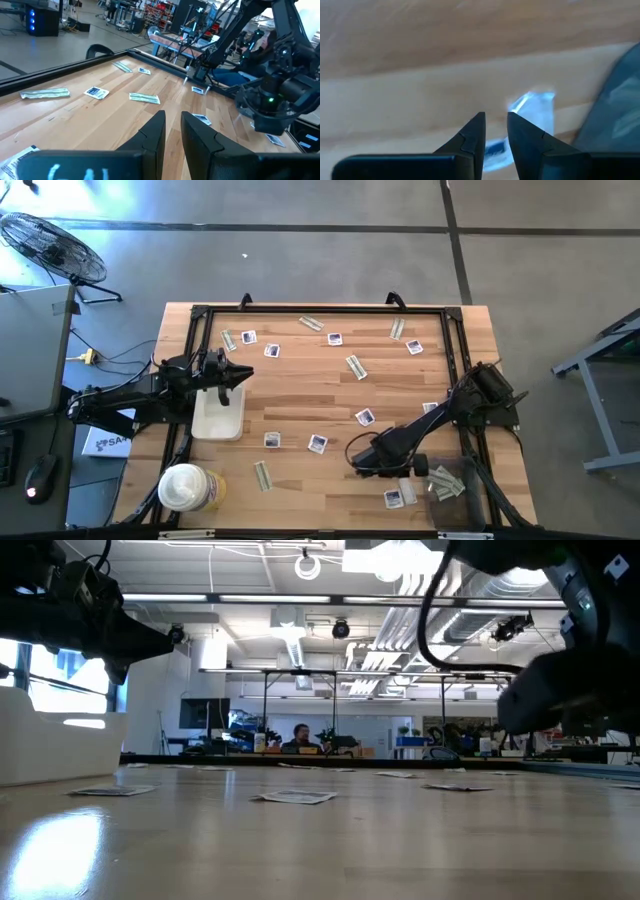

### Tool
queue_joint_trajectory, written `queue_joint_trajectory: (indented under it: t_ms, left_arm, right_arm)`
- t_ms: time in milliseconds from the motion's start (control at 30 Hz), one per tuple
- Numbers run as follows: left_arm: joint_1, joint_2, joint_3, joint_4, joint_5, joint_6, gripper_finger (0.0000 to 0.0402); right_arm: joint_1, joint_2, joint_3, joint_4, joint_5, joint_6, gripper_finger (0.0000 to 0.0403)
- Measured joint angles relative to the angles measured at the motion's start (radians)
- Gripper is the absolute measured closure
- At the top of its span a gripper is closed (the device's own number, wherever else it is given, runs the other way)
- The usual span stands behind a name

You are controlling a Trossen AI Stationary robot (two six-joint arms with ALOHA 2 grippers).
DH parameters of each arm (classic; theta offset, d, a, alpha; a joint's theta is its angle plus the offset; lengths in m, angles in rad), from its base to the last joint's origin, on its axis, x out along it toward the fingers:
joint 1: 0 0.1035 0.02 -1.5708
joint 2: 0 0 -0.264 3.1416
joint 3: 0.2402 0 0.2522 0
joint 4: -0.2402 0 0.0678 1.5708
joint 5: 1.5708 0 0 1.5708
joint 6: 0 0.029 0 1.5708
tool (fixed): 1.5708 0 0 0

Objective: Pick & Place First Aid Supplies
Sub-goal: Put the green bandage pack into the black bin

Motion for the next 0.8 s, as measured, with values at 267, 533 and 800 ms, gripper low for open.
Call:
queue_joint_trajectory:
  t_ms: [267, 533, 800]
  left_arm:
    - [0.0, 0.0, 0.0, 0.0, 0.0, 0.0, 0.0341]
    - [0.0, 0.0, 0.0, 0.0, 0.0, 0.0, 0.0341]
    - [0.0, 0.0, 0.0, 0.0, 0.0, 0.0, 0.0341]
  right_arm:
    - [-0.009, 0.0, -0.009, -0.018, -0.004, 0.001, 0.0329]
    - [-0.006, 0.0, -0.009, -0.039, -0.075, 0.035, 0.0329]
    - [-0.006, 0.0, -0.009, -0.028, -0.071, 0.038, 0.033]
